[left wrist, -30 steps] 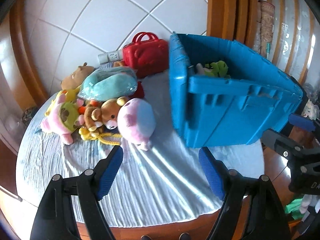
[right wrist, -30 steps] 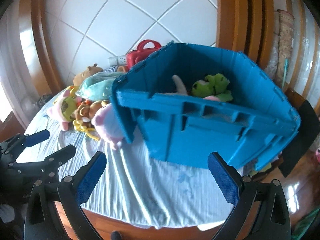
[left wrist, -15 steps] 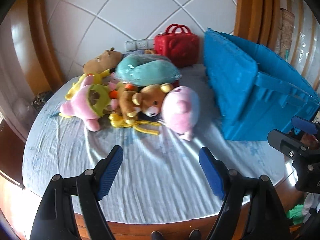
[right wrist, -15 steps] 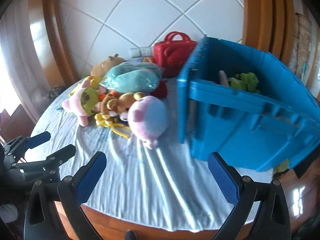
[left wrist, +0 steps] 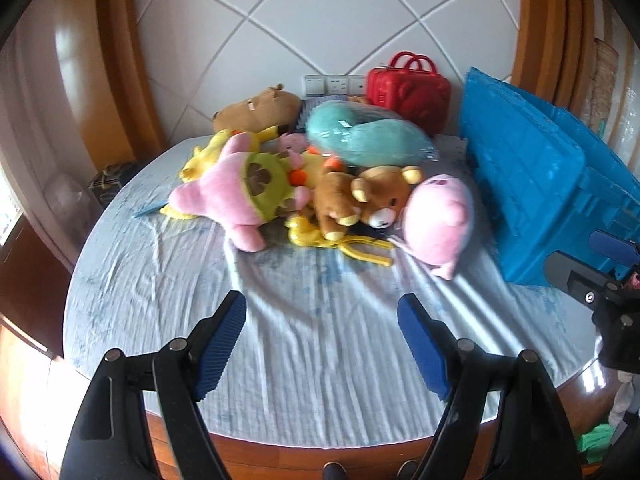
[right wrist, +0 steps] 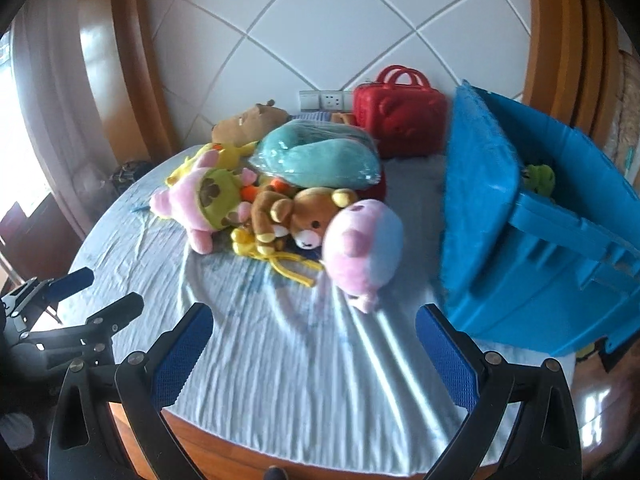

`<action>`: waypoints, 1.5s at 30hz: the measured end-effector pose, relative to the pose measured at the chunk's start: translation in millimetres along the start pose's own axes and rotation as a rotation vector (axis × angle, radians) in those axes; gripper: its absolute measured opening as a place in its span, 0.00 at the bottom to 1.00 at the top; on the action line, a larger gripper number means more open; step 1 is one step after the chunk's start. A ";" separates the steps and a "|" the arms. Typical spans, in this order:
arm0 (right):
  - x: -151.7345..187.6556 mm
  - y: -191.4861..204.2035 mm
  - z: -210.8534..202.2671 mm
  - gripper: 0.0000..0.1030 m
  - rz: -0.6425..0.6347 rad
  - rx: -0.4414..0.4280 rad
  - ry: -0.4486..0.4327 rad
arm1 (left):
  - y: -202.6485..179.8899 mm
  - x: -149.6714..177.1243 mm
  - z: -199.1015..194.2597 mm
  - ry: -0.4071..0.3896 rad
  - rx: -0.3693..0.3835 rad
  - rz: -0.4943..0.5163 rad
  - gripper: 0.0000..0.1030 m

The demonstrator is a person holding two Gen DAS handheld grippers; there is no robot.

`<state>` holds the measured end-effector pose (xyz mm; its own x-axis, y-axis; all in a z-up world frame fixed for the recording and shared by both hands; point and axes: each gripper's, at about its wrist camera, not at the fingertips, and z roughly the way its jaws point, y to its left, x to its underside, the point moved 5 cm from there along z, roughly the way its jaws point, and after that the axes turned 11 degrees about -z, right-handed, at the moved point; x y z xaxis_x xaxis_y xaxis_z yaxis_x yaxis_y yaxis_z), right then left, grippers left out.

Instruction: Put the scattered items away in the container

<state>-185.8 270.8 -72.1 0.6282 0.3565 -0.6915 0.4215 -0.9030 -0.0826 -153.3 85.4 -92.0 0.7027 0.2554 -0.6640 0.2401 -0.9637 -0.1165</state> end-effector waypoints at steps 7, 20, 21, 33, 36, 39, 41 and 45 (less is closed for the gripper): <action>-4.0 31.1 16.5 1.00 -0.001 -0.023 0.016 | 51.3 -3.6 6.1 0.004 -0.028 -0.065 0.76; -48.2 73.9 87.1 1.00 -0.057 -0.124 0.041 | 124.9 -26.2 54.5 0.069 -0.087 -0.200 0.76; -52.9 77.1 95.4 1.00 -0.062 -0.135 0.047 | 130.1 -30.3 62.2 0.085 -0.090 -0.215 0.76; -121.9 95.5 205.8 1.00 -0.106 -0.241 0.109 | 175.4 -86.6 153.9 0.164 -0.191 -0.294 0.76; -135.9 98.3 228.4 1.00 -0.116 -0.257 0.121 | 186.3 -96.4 168.6 0.160 -0.196 -0.316 0.76; -145.9 103.8 248.0 1.00 -0.121 -0.268 0.141 | 197.4 -102.9 182.3 0.166 -0.202 -0.327 0.76; -149.5 108.2 258.5 1.00 -0.128 -0.269 0.153 | 203.7 -106.8 192.4 0.177 -0.204 -0.330 0.76; -154.5 112.4 276.4 1.00 -0.115 -0.263 0.174 | 208.7 -121.6 212.4 0.176 -0.163 -0.298 0.76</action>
<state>-416.2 48.0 -173.0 0.6593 0.5087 -0.5536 0.6365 -0.7696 0.0508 -330.9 -163.3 -192.4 0.6870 0.5453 -0.4803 0.5447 -0.8239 -0.1564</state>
